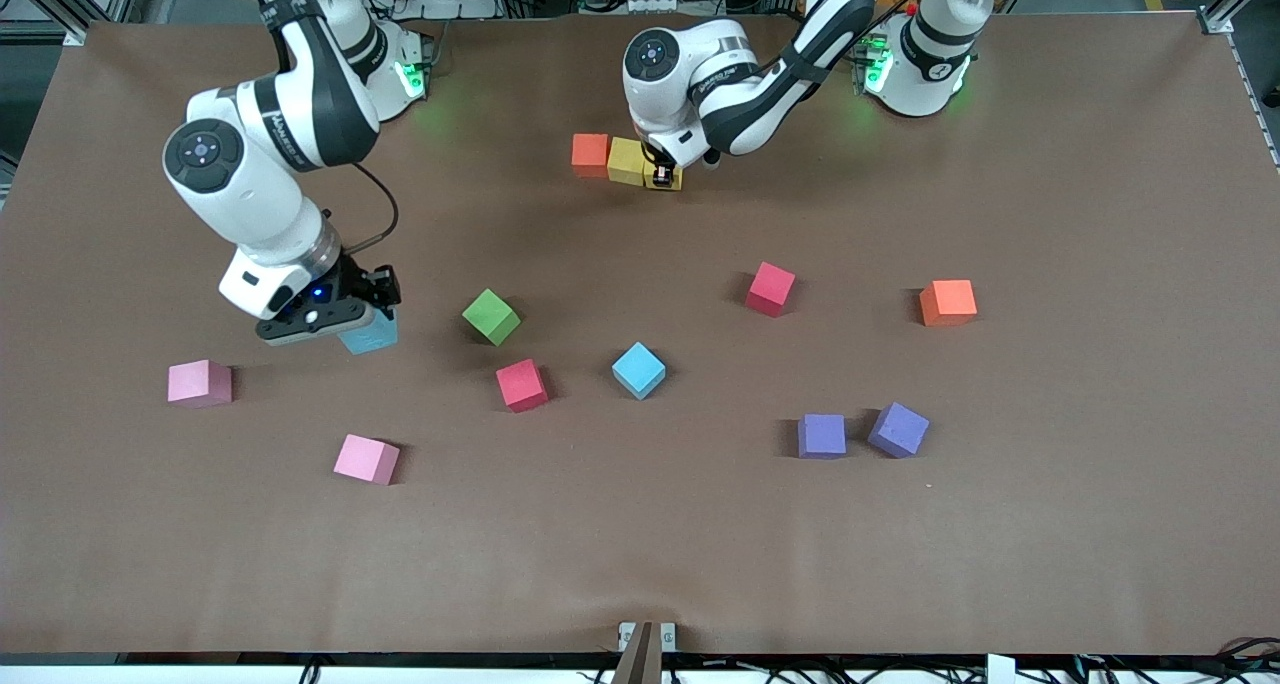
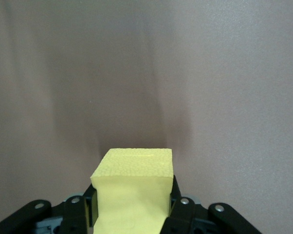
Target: Form number 2 with 11 blocks
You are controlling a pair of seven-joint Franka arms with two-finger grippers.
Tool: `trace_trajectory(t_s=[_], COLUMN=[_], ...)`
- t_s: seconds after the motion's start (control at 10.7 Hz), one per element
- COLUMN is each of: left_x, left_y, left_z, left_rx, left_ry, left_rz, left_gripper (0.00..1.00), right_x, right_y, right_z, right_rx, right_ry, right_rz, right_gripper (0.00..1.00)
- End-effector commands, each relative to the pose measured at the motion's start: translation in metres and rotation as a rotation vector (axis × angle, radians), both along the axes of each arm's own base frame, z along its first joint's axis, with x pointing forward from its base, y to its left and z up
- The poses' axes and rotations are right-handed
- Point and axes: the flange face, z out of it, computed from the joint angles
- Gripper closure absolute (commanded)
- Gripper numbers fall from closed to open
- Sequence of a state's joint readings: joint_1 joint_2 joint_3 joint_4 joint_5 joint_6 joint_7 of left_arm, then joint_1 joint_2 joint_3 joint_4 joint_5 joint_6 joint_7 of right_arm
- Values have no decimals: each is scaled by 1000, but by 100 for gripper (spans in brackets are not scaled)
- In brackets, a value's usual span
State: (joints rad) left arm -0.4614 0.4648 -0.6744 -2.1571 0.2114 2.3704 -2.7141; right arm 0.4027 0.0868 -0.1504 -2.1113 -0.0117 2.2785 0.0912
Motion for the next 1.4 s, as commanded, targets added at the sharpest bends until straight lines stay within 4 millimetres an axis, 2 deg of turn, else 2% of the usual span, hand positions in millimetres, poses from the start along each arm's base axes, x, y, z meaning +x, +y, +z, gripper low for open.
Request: trace_trajectory(t_s=[0.0, 0.56, 0.84, 1.3], left_x=[-5, -5, -7, -3], left_y=[-5, -5, -11, -16], left_z=[-1, -3, -1, -3], left_rx=[-3, -4, -19, -31], left_ry=[-4, -2, -4, 1], left_rz=[44, 45, 42, 44], left_gripper=[100, 100, 100, 100], right_x=[10, 16, 15, 10], right_y=[6, 7, 12, 22], right_z=[2, 7, 1, 1], right_rx=[13, -3, -14, 7], right_ry=[10, 70, 108, 145], right_rz=[-82, -180, -322, -334], right_gripper=[69, 69, 69, 69])
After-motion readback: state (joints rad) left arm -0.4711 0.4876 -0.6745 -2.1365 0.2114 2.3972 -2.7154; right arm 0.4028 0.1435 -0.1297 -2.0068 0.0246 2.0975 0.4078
